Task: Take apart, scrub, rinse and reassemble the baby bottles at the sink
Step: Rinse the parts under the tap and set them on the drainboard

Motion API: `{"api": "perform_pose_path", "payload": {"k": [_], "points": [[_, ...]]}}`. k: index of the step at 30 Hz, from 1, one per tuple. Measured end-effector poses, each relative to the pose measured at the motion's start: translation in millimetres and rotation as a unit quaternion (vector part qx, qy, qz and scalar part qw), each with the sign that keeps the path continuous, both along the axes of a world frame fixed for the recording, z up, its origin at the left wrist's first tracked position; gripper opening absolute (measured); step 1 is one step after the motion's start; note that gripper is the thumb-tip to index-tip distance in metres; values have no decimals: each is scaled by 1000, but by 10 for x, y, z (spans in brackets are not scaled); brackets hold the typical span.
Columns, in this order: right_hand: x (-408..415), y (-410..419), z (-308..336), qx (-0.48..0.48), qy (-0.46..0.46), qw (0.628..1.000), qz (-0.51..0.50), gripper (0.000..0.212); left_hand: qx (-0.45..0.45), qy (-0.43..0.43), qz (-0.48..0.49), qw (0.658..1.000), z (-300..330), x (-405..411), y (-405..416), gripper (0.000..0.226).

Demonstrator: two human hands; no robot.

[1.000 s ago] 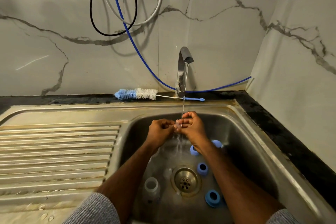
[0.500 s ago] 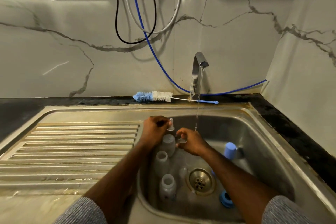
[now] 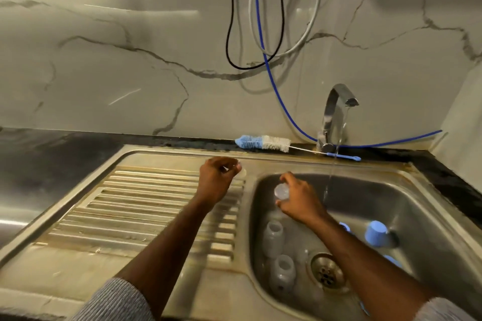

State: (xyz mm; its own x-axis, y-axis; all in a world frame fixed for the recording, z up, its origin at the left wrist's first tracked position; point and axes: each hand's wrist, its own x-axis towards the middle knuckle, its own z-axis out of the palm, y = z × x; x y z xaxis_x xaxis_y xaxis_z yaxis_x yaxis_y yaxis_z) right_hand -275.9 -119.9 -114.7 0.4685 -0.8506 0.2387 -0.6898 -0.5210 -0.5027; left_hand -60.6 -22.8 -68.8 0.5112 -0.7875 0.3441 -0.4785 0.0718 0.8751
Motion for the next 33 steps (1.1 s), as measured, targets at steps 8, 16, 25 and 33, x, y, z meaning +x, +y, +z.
{"api": "perform_pose_path", "payload": {"k": [8, 16, 25, 33], "points": [[603, 285, 770, -75, -143, 987, 13, 43, 60, -30, 150, 986, 15, 1016, 398, 14], [2061, 382, 1044, 0, -143, 983, 114, 47, 174, -104, 161, 966, -103, 1775, 747, 14], [3051, 533, 1132, 3, -111, 983, 149, 56, 171, -98, 131, 972, -135, 1962, 859, 21], [3561, 663, 1149, 16, -111, 975, 194, 55, 113, -103, 207, 966, -7, 2519, 1161, 16]]}}
